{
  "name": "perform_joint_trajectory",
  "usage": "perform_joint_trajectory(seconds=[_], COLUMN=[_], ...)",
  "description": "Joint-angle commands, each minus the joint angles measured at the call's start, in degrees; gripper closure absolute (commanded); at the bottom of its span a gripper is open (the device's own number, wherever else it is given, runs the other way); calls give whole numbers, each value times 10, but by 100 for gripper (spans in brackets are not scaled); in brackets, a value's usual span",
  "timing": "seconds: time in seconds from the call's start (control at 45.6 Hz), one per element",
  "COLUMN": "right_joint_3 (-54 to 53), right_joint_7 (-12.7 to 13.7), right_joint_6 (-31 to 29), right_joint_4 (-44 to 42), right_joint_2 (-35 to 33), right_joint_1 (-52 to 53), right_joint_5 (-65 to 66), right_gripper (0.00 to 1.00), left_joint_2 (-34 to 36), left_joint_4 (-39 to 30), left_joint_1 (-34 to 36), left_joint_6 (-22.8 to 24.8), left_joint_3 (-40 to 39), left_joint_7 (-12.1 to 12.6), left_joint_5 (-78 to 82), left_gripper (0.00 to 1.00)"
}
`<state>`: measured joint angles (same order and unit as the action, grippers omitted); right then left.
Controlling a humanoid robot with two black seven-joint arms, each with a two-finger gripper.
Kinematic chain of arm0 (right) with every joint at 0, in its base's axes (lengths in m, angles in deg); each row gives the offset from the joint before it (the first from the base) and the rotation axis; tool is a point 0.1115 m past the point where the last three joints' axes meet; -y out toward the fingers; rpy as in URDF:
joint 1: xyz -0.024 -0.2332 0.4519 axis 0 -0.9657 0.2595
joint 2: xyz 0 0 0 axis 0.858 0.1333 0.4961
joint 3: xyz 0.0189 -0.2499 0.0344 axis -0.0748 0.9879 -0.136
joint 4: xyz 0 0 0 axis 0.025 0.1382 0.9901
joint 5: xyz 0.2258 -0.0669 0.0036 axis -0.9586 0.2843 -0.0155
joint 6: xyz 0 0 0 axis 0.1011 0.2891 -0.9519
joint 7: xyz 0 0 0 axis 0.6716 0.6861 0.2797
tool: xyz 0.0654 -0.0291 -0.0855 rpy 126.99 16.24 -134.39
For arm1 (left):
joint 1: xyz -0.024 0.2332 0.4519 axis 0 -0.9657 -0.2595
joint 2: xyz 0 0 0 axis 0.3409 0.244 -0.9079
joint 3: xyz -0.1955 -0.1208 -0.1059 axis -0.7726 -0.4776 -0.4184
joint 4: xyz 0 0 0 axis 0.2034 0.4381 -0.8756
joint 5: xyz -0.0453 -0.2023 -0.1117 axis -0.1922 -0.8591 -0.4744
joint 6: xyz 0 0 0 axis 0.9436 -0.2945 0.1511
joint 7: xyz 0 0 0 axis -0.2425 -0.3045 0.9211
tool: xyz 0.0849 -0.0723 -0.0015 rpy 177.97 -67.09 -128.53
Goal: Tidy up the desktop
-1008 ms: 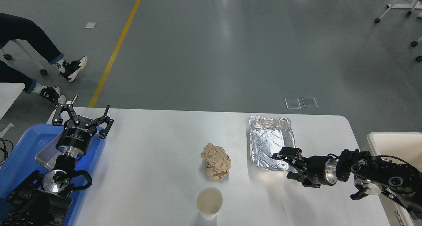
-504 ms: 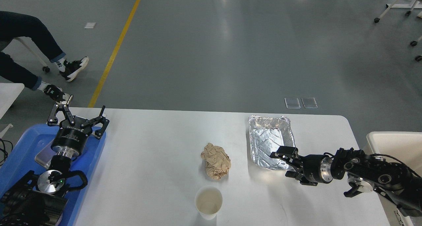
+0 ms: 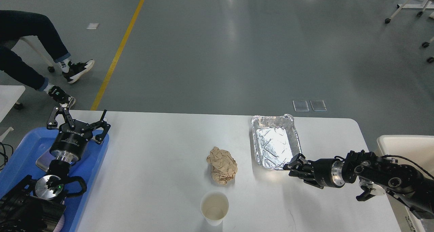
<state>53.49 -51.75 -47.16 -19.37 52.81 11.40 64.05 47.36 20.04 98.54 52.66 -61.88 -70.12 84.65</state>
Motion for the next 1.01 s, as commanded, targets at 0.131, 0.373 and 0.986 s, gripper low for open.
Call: perform_joint_trajectory(seconds=[0.131, 0.373, 0.986], right_joint_3=[1, 1, 50], right_joint_7=[2, 2, 2], right_joint_6=[0, -3, -7], right_joint_4=[-18, -20, -78], right_joint_2=[1, 1, -15], right_joint_1=[12, 18, 45], right_joint_5=[35, 34, 87], right_gripper=[100, 100, 100], left_joint_2=[2, 2, 1], left_joint_4=[0, 0, 0], left_joint_1=[-3, -4, -3], left_joint_6=[1, 2, 1], left_joint_3=[1, 1, 4], left_joint_7=[1, 1, 1], left_joint_5=[1, 1, 1], left_gripper=[2, 2, 2])
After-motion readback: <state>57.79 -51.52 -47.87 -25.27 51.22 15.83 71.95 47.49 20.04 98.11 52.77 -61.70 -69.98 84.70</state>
